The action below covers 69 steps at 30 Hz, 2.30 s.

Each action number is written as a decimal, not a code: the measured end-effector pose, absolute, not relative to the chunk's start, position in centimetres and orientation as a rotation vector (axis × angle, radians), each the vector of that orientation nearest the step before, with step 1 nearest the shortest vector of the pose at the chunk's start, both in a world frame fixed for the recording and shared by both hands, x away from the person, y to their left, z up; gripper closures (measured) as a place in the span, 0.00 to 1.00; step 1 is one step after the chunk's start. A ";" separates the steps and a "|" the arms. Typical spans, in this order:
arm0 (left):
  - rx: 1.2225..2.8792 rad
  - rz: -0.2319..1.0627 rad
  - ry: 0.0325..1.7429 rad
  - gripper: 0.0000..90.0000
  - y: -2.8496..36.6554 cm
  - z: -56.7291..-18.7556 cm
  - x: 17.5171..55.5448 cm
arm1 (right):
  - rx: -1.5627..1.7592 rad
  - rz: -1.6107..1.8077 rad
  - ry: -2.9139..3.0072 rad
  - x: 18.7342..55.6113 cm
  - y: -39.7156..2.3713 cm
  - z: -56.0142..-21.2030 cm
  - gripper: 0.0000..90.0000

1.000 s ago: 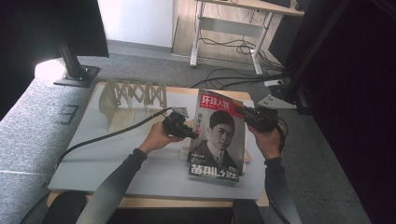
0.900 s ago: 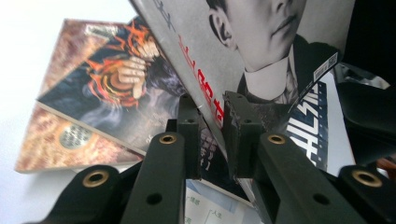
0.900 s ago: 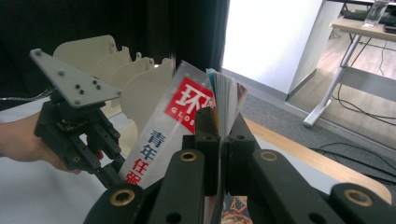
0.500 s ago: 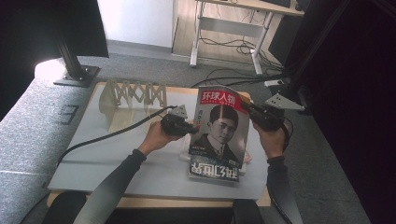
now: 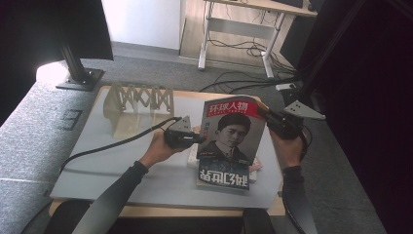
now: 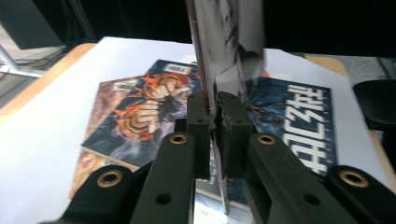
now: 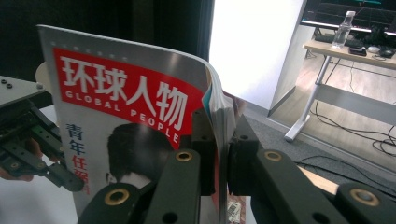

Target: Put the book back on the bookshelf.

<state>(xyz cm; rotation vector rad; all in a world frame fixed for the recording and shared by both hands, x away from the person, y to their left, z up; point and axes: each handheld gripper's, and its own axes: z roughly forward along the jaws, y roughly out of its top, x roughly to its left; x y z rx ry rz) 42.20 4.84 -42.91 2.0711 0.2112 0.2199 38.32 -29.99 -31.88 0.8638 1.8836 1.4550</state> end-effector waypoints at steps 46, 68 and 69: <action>2.085 0.174 0.198 0.58 2.6 -34.1 42.5 | 0.827 1.486 1.899 35.9 -31.3 -32.0 0.89; 2.060 0.286 0.240 0.88 1.7 -30.5 42.7 | 0.833 1.494 1.904 35.9 -31.6 -32.0 0.88; 2.060 0.282 0.242 0.89 1.7 -30.5 42.7 | 0.834 1.493 1.905 35.9 -31.6 -32.1 0.87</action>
